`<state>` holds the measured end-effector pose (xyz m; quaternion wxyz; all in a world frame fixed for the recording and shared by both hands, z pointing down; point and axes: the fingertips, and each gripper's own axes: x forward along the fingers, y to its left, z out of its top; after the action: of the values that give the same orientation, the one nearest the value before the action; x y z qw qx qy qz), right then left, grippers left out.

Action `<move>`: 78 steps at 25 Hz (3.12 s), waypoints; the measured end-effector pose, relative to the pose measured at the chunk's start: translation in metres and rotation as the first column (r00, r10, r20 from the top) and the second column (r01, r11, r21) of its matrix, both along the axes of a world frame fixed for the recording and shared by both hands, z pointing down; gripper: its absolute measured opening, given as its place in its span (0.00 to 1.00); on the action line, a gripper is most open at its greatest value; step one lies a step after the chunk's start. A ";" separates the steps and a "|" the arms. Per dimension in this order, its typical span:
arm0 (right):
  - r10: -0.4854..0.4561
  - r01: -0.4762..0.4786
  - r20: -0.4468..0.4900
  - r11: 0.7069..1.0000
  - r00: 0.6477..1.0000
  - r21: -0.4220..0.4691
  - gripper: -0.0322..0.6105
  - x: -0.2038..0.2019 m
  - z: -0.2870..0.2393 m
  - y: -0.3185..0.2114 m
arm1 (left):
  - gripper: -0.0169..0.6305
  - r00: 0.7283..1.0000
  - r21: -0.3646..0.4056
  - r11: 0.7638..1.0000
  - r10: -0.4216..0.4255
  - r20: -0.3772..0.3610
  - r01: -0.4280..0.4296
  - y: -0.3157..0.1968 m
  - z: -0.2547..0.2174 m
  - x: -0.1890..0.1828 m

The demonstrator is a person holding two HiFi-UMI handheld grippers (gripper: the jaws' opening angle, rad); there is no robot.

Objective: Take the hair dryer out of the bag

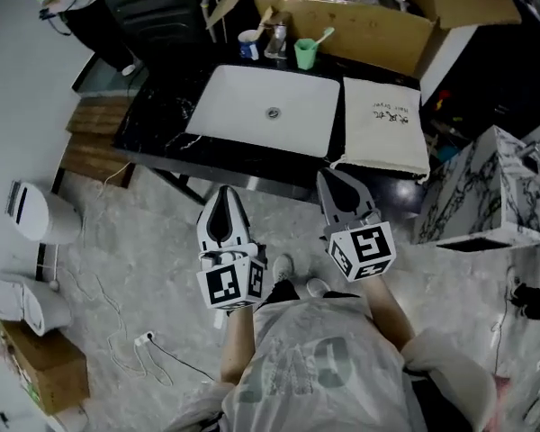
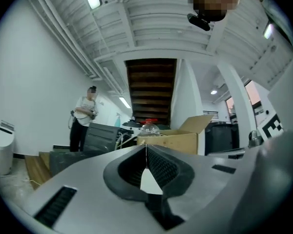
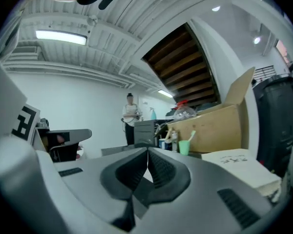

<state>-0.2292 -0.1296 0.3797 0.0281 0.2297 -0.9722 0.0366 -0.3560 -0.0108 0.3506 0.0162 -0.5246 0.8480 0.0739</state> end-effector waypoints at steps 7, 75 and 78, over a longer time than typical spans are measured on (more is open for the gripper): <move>0.386 -0.386 -0.011 0.922 0.922 0.004 0.10 0.104 0.002 -0.039 | 0.07 0.922 -0.017 0.922 0.387 0.024 -0.387 -0.098 0.001 0.068; 0.577 -0.577 -0.068 0.786 0.814 -0.221 0.53 0.260 0.057 -0.089 | 0.22 0.065 -0.952 0.255 0.967 0.248 -0.167 -0.288 0.171 0.256; 0.571 -0.571 -0.070 0.791 0.818 -0.219 0.53 0.259 0.056 -0.088 | 0.15 0.078 -0.950 0.265 0.964 0.255 -0.164 -0.288 0.169 0.256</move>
<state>0.0294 -0.2181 0.4357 0.0422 0.5073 -0.8466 0.1554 -0.0996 -0.2992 0.5192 0.1931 -0.7548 0.3045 -0.5479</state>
